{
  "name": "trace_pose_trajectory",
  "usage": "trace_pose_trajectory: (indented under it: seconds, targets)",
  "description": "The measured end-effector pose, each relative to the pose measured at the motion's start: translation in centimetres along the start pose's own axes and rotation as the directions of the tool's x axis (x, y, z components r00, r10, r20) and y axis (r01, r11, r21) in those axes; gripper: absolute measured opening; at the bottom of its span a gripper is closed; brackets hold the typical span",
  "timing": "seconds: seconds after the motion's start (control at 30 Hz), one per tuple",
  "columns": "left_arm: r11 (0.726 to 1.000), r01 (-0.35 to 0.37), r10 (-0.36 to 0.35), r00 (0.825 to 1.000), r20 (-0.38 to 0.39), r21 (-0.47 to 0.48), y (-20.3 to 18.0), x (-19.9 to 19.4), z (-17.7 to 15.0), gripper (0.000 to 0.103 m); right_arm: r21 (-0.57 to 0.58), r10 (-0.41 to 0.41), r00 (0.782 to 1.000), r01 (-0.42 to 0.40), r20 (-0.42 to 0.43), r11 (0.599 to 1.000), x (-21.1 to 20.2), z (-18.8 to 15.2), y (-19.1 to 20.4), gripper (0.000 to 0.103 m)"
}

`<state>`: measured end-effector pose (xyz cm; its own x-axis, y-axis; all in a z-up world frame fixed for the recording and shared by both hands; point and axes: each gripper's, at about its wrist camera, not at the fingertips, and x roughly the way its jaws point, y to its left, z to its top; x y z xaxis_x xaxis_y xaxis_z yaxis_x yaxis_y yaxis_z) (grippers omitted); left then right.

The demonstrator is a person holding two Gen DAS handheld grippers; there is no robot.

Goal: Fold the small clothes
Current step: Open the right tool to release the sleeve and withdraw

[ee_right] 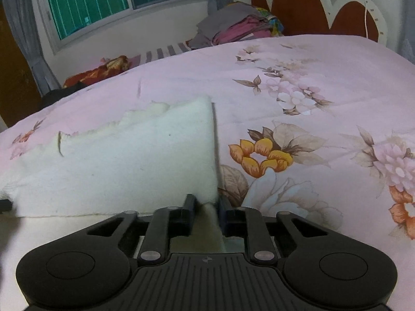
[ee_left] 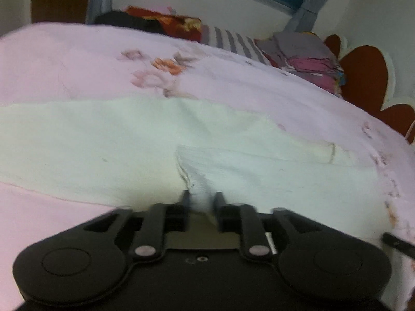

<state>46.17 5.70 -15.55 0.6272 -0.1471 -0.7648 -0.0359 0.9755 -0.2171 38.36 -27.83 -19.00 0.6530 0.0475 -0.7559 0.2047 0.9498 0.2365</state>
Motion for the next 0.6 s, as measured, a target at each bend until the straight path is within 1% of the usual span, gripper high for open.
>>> trace_pose_trajectory:
  seconds: [0.03, 0.07, 0.1, 0.13, 0.17, 0.2, 0.27, 0.33, 0.37, 0.43, 0.47, 0.5, 0.53, 0.57, 0.6]
  targets:
    - [1.000, -0.020, 0.020, 1.000, 0.025, 0.005, 0.1, -0.7, 0.2, 0.026, 0.006, 0.010, 1.000, -0.010, 0.006, 1.000, -0.3, 0.1, -0.1, 0.020]
    - [0.999, -0.034, 0.033, 0.998, 0.053, 0.014, 0.1, -1.3, 0.3, 0.026, 0.006, 0.021, 0.999, -0.022, 0.027, 1.000, -0.9, 0.4, -0.2, 0.033]
    - [0.999, -0.043, 0.041, 0.996, 0.074, 0.025, 0.0, -1.9, 0.6, 0.026, -0.003, 0.021, 0.998, -0.021, 0.051, 1.000, -1.3, 0.7, -0.1, 0.061]
    - [0.998, -0.044, 0.040, 0.995, 0.094, 0.042, -0.2, -2.4, 0.7, 0.026, -0.013, 0.017, 0.997, -0.016, 0.073, 1.000, -1.4, 1.1, 0.0, 0.072]
    - [0.998, -0.036, 0.030, 0.994, 0.102, 0.055, -0.5, -2.7, 0.7, 0.026, -0.025, 0.011, 0.996, -0.009, 0.091, 1.000, -1.3, 1.6, 0.0, 0.076]
    - [0.998, -0.020, 0.013, 0.994, 0.104, 0.065, -0.9, -2.8, 0.8, 0.026, -0.029, 0.014, 0.996, -0.011, 0.089, 1.000, -1.0, 2.1, 0.1, 0.076]
    - [0.997, 0.005, -0.012, 0.996, 0.085, 0.082, -1.7, -2.3, 0.7, 0.026, -0.023, 0.027, 0.998, -0.025, 0.065, 0.999, 0.4, 3.1, 0.0, 0.076]
    - [0.995, 0.012, -0.018, 0.998, 0.061, 0.100, -2.5, -1.4, 0.0, 0.026, -0.011, 0.021, 0.999, -0.020, 0.046, 1.000, 1.7, 3.8, 0.0, 0.076]
    - [0.994, 0.004, -0.010, 0.999, 0.051, 0.107, -2.8, -0.9, -0.2, 0.026, -0.003, 0.021, 0.999, -0.021, 0.041, 1.000, 2.4, 4.2, -0.1, 0.075]
    - [0.994, -0.005, 0.003, 1.000, 0.022, 0.112, -2.9, 0.2, -0.6, 0.026, 0.012, 0.020, 0.999, -0.021, 0.028, 1.000, 3.6, 5.0, -0.3, 0.066]
    - [0.993, -0.008, 0.006, 1.000, 0.021, 0.114, -2.8, 0.5, -0.8, 0.027, 0.016, 0.025, 1.000, -0.025, 0.016, 1.000, 4.4, 5.4, -0.3, 0.057]
    - [0.993, -0.011, 0.008, 1.000, 0.027, 0.118, -2.7, 0.6, -1.0, 0.027, 0.018, 0.025, 1.000, -0.025, 0.005, 1.000, 5.0, 5.7, -0.3, 0.053]
    - [0.992, -0.013, 0.010, 1.000, 0.027, 0.122, -2.6, 0.7, -1.1, 0.027, 0.018, 0.026, 1.000, -0.026, -0.002, 0.999, 5.6, 6.0, -0.2, 0.052]
    - [0.993, -0.013, 0.010, 1.000, 0.024, 0.115, -2.5, 0.7, -1.1, 0.027, 0.020, 0.028, 1.000, -0.028, -0.010, 0.999, 6.2, 6.3, -0.2, 0.044]
    - [0.994, -0.012, 0.009, 1.000, 0.022, 0.106, -2.5, 0.8, -1.0, 0.027, 0.024, 0.038, 0.999, -0.038, -0.016, 0.999, 6.5, 6.5, -0.2, 0.028]
